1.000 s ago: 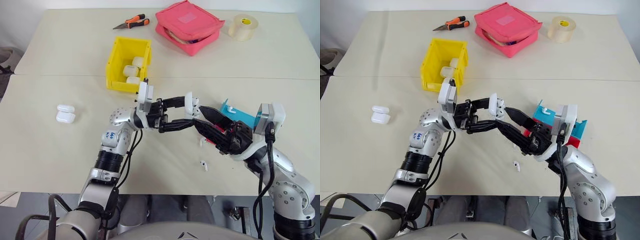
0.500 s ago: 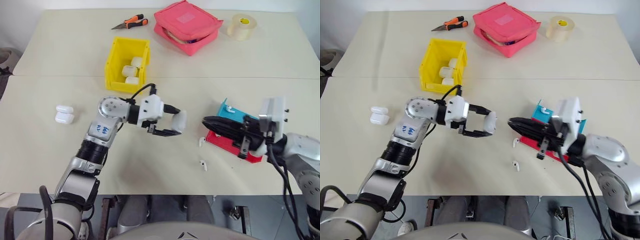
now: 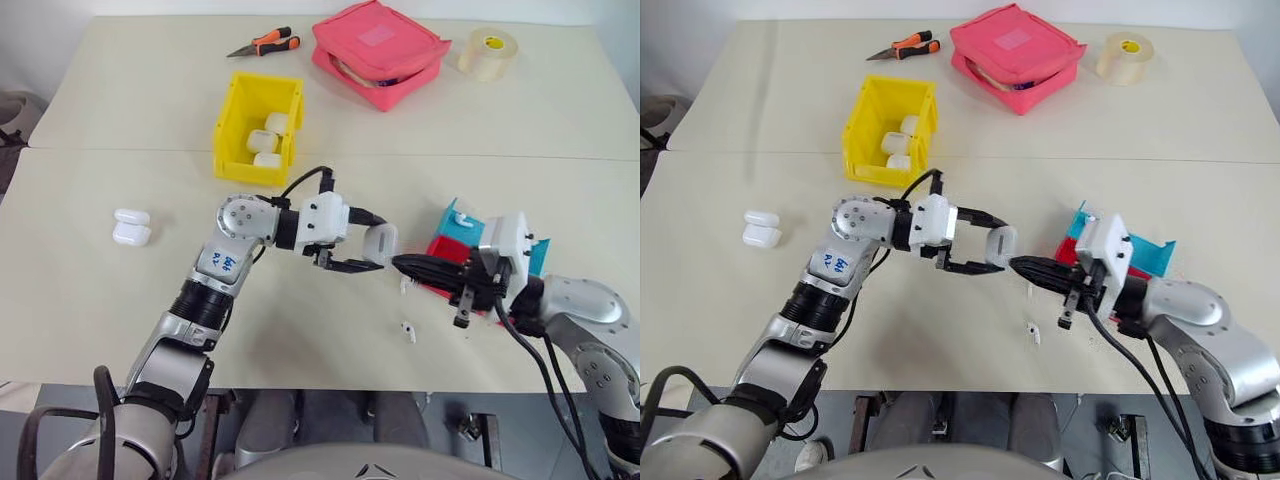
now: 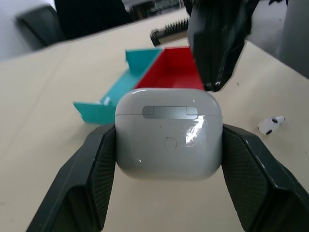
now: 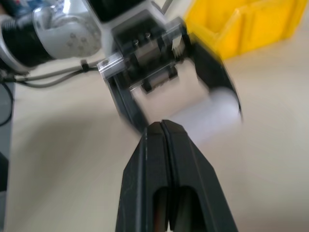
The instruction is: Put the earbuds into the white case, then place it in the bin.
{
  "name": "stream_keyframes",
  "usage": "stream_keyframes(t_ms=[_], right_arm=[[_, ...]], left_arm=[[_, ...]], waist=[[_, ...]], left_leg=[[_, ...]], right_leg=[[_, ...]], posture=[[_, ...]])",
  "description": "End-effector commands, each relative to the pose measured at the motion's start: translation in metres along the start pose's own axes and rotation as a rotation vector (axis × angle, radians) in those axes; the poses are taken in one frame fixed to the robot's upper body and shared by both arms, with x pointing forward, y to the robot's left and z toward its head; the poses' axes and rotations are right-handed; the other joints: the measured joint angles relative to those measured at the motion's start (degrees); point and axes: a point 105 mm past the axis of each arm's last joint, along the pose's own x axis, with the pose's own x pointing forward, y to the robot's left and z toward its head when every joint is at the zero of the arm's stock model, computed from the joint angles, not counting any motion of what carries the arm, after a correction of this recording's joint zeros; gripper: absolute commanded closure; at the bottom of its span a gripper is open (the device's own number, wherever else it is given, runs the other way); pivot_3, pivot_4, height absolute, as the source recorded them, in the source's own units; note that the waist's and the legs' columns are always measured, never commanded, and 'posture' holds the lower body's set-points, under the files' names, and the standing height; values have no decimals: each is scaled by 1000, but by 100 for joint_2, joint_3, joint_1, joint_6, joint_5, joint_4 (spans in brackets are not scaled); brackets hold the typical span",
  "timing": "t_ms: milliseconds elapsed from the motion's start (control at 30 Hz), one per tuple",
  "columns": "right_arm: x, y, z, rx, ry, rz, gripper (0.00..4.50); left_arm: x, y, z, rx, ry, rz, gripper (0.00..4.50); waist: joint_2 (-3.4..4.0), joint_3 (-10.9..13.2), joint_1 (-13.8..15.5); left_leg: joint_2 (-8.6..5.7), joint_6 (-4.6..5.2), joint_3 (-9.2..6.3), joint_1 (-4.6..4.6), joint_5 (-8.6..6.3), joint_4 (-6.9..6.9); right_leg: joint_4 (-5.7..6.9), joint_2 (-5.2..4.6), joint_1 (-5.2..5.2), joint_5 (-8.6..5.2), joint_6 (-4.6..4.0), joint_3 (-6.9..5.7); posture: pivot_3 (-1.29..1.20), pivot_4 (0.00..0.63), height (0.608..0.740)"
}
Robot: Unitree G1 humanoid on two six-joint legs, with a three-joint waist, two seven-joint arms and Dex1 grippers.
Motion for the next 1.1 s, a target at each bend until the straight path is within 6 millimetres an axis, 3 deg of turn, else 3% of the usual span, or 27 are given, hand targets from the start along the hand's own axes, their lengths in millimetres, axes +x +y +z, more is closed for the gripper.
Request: stream_keyframes(t_ms=[33, 200, 267, 400, 500, 667, 700, 800, 933, 1100], right_arm=[[-15, -8, 18, -29, -107, -77, 4476], [-31, -16, 36, -48, -232, -195, 4476], [-37, -13, 41, -138, -239, -220, 4129], [-45, -11, 50, -218, -270, -261, 2938], [-45, -3, 46, -240, -249, -235, 1897], [-43, 2, 42, -287, -243, -220, 199], [-43, 0, 42, -290, -247, -228, 41], [-43, -4, 39, -288, -244, -242, 41], [-42, -8, 35, -288, -230, -249, 41], [-40, -9, 34, -287, -228, -250, 41]], left_arm=[[-8, -5, 9, 6, -76, 0, 1694], [-29, 4, 13, -108, -170, 163, 1694], [-51, 10, 8, -206, -173, 331, 1694], [-86, 2, -7, -302, -88, 539, 1694], [-105, 0, -15, -343, -53, 661, 1694], [-132, 17, -21, -397, -45, 900, 1694], [-135, 23, -19, -413, -65, 935, 1694], [-142, 45, -19, -423, -64, 1014, 1694], [-157, 89, -21, -431, -38, 1148, 1694], [-158, 127, -25, -464, 19, 1193, 1694]], waist=[[0, 0, -2], [0, 0, -7], [0, 0, -9], [0, 0, -28], [0, 0, 16], [0, 0, 58], [0, 0, 56], [-2, 1, 68], [-2, 0, 62], [-4, 1, 17]], left_leg=[[0, 0, 0, 0, 0, 0], [2, -1, -10, 3, 0, 0], [3, -1, -16, 5, 0, 0], [4, -1, -24, 21, 0, -12], [4, -1, -21, 26, 0, -10], [0, -1, -25, 28, 0, -1], [0, -2, -24, 30, 0, -2], [1, -2, -24, 30, 0, -2], [-2, -2, -20, 31, 0, -2], [-7, -2, -7, 29, 0, -11]], right_leg=[[1, 0, 0, 0, 0, 1], [2, 1, 0, 0, 0, 3], [4, 0, 0, 0, 0, 5], [5, 1, -1, 0, 0, 25], [9, 1, 0, 0, 0, 32], [9, 0, 9, 1, 2, 35], [10, 0, 9, 1, 2, 36], [12, 1, 8, 1, 2, 35], [12, 2, 8, 1, 2, 36], [8, 2, 6, 1, 2, 27]], posture=[[0, 150, 740], [0, 150, 740], [0, 150, 740], [0, 150, 740], [0, 150, 740], [0, 150, 740], [0, 150, 740], [0, 150, 740], [0, 150, 740], [0, 150, 740]])
